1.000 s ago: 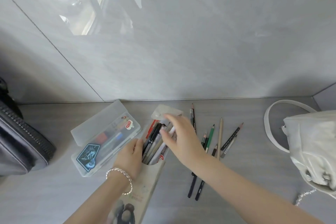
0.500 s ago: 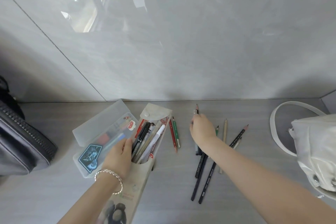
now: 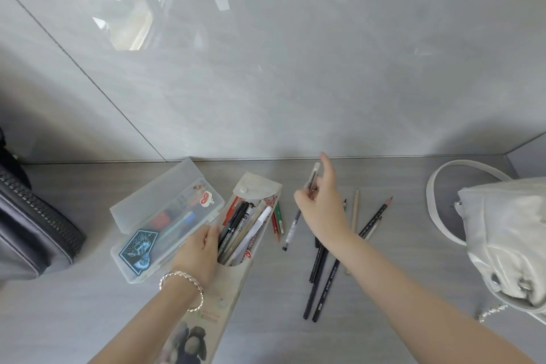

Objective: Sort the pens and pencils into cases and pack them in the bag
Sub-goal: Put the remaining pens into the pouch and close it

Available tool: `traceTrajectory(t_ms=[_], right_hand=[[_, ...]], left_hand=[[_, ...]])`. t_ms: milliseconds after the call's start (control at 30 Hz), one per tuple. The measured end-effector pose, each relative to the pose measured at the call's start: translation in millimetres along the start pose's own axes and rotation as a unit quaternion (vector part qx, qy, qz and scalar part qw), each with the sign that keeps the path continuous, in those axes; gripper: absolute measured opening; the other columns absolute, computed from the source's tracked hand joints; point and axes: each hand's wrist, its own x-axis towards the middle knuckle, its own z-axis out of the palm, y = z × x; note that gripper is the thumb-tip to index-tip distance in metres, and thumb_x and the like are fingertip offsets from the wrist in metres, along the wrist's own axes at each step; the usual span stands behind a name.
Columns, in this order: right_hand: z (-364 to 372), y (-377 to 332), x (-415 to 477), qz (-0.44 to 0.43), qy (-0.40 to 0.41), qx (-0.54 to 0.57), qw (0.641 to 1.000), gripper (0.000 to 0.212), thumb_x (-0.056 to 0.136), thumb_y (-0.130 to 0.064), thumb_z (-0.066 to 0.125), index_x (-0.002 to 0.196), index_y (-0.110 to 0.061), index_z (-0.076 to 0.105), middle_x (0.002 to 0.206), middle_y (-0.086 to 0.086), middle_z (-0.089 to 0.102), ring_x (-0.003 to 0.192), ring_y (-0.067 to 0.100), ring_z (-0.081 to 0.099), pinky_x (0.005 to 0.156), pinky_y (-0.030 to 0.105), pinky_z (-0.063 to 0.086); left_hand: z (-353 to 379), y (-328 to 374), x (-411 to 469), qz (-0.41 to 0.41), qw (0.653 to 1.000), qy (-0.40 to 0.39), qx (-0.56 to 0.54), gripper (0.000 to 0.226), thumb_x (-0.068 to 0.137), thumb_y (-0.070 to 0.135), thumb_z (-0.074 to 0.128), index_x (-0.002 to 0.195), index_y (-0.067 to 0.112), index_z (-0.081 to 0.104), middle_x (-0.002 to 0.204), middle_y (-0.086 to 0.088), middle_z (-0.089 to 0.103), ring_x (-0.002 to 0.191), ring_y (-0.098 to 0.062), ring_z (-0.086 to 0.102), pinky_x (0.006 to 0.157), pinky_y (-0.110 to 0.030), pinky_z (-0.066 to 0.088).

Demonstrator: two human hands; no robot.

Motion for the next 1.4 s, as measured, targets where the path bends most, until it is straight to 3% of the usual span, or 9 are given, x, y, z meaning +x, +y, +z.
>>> traceTrajectory(t_ms=[233, 333, 533, 633, 800, 1000, 1100, 1267, 1400], right_hand=[[4.9, -5.3, -44.1, 0.009, 0.011, 0.062, 0.998, 0.067, 0.083, -0.013, 0.062, 0.138, -0.026, 0.027, 0.076, -0.003, 0.057, 0.059, -0.002, 0.053, 0.059, 0.012, 0.048], [4.3, -3.3, -51.7, 0.022, 0.009, 0.093, 0.995, 0.066, 0.08, -0.011, 0.064, 0.135, -0.027, 0.03, 0.08, -0.001, 0.058, 0.062, 0.006, 0.056, 0.059, 0.029, 0.056], [-0.9, -11.9, -54.3, 0.026, 0.09, 0.231, 0.968, 0.051, 0.084, 0.001, 0.056, 0.121, -0.027, 0.033, 0.085, 0.001, 0.059, 0.054, 0.019, 0.055, 0.048, 0.022, 0.047], [2.9, -10.9, -60.4, -0.006, 0.059, 0.153, 0.987, 0.055, 0.083, -0.006, 0.06, 0.119, -0.036, 0.031, 0.082, 0.001, 0.06, 0.062, 0.015, 0.055, 0.06, 0.032, 0.052], [6.0, -3.3, -76.9, -0.039, -0.045, -0.027, 0.998, 0.05, 0.083, -0.019, 0.062, 0.124, -0.024, 0.036, 0.086, -0.011, 0.05, 0.075, -0.001, 0.05, 0.07, 0.012, 0.042], [-5.4, 7.9, -83.5, -0.137, 0.017, -0.278, 0.951, 0.045, 0.08, -0.038, 0.049, 0.117, -0.013, 0.049, 0.109, 0.0, 0.058, 0.105, 0.018, 0.05, 0.089, 0.027, 0.042], [-13.5, 7.9, -85.0, -0.185, 0.025, -0.259, 0.948, 0.026, 0.082, -0.03, 0.048, 0.105, -0.017, 0.045, 0.109, 0.002, 0.061, 0.104, 0.014, 0.049, 0.091, 0.024, 0.043], [-42.8, -5.9, -74.2, -0.116, -0.005, -0.155, 0.981, 0.038, 0.093, -0.021, 0.048, 0.131, -0.017, 0.042, 0.118, -0.012, 0.048, 0.113, 0.005, 0.045, 0.093, 0.014, 0.03], [-62.5, -17.7, -58.4, -0.066, -0.027, -0.069, 0.995, 0.043, 0.088, -0.018, 0.058, 0.129, -0.021, 0.046, 0.115, -0.014, 0.056, 0.106, 0.013, 0.056, 0.095, 0.029, 0.045]], left_hand=[[12.9, 9.7, -18.7, 0.044, 0.998, -0.031, 0.029, 0.04, 0.099, 0.031, 0.031, 0.073, 0.009, 0.052, 0.062, -0.001, 0.048, 0.06, -0.017, 0.044, 0.056, -0.027, 0.032], [12.7, 3.5, -21.9, 0.031, 0.998, -0.04, 0.031, 0.041, 0.099, 0.031, 0.031, 0.076, 0.005, 0.053, 0.065, -0.003, 0.049, 0.061, -0.017, 0.045, 0.058, -0.027, 0.033], [9.8, 3.9, -27.0, 0.024, 0.999, -0.032, -0.003, 0.039, 0.099, 0.03, 0.032, 0.07, 0.009, 0.047, 0.066, -0.005, 0.047, 0.062, -0.019, 0.042, 0.059, -0.028, 0.032], [10.6, 7.9, -31.8, 0.046, 0.998, -0.032, 0.005, 0.039, 0.099, 0.03, 0.033, 0.069, 0.009, 0.047, 0.062, -0.003, 0.046, 0.061, -0.018, 0.042, 0.058, -0.028, 0.032], [15.0, 13.4, -38.1, 0.048, 0.998, -0.027, 0.007, 0.039, 0.099, 0.031, 0.032, 0.075, 0.006, 0.051, 0.062, -0.002, 0.047, 0.06, -0.016, 0.042, 0.057, -0.028, 0.032], [23.2, 21.6, -41.5, 0.043, 0.997, -0.052, 0.037, 0.038, 0.099, 0.031, 0.029, 0.072, 0.012, 0.047, 0.064, 0.0, 0.048, 0.058, -0.014, 0.042, 0.054, -0.025, 0.032], [25.1, 29.4, -42.2, 0.055, 0.997, -0.054, 0.028, 0.039, 0.099, 0.031, 0.029, 0.075, 0.008, 0.049, 0.065, -0.001, 0.048, 0.059, -0.014, 0.042, 0.055, -0.025, 0.032], [19.5, 36.8, -48.8, 0.106, 0.992, -0.056, 0.029, 0.042, 0.099, 0.033, 0.03, 0.087, 0.001, 0.054, 0.068, -0.005, 0.05, 0.062, -0.017, 0.043, 0.058, -0.026, 0.033], [10.0, 41.3, -53.7, 0.122, 0.99, -0.054, 0.042, 0.038, 0.099, 0.033, 0.029, 0.072, 0.013, 0.048, 0.063, -0.001, 0.049, 0.059, -0.015, 0.043, 0.057, -0.024, 0.034]])
